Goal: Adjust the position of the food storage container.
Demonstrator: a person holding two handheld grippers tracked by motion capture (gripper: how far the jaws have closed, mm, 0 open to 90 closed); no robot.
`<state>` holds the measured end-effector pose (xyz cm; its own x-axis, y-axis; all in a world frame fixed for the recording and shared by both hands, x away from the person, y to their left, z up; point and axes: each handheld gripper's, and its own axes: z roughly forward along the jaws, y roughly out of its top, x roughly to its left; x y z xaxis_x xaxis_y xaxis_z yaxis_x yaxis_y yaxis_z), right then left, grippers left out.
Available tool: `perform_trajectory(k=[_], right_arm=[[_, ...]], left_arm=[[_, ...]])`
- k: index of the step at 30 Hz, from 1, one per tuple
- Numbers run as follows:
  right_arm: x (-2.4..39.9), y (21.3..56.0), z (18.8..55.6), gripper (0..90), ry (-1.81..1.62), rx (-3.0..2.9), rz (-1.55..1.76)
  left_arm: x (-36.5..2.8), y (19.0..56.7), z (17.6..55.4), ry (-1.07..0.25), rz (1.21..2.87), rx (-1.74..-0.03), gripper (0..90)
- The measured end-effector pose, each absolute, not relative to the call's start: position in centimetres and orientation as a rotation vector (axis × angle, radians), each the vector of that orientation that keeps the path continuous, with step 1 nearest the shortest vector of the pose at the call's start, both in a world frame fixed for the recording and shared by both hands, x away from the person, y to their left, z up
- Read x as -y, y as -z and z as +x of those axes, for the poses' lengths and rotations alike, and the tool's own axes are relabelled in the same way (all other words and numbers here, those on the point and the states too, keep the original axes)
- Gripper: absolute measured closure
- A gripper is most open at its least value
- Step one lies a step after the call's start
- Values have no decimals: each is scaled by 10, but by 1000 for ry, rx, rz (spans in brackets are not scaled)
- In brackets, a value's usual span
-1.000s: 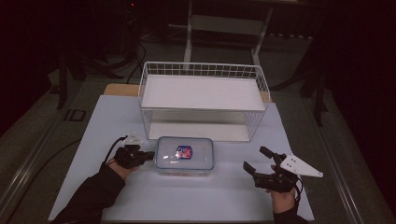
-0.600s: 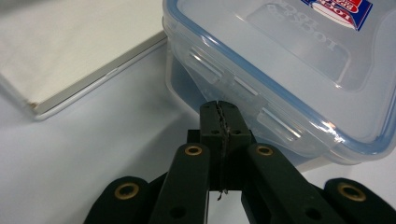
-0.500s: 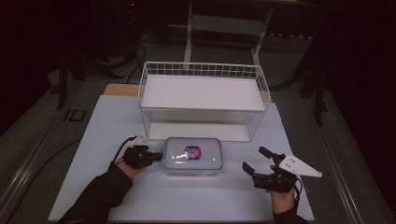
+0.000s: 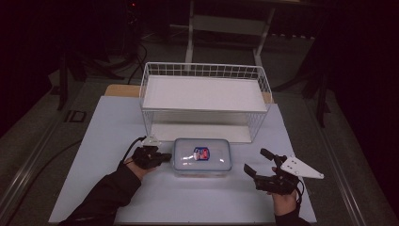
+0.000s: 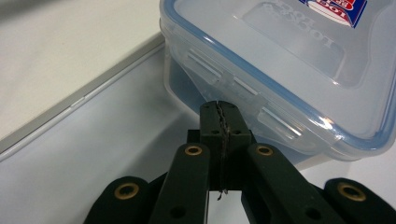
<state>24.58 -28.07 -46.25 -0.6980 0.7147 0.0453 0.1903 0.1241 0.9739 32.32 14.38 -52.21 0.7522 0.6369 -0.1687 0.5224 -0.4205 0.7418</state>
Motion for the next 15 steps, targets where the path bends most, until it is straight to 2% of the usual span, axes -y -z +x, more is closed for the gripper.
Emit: perform_trajectory(k=[8, 10, 12, 15], right_arm=[[281, 463, 247, 133, -1604, -1974, 877], [281, 463, 246, 133, -1600, -1973, 876], [281, 463, 246, 133, -1598, -1972, 876], [280, 463, 246, 133, -1594, -1972, 874]], left_arm=[[-145, 521, 324, -199, 2111, -874, 896], [-149, 518, 322, -212, 2088, -887, 840], [-157, 509, 318, -232, 2065, -903, 825], [-164, 496, 312, -226, 2025, -915, 719]])
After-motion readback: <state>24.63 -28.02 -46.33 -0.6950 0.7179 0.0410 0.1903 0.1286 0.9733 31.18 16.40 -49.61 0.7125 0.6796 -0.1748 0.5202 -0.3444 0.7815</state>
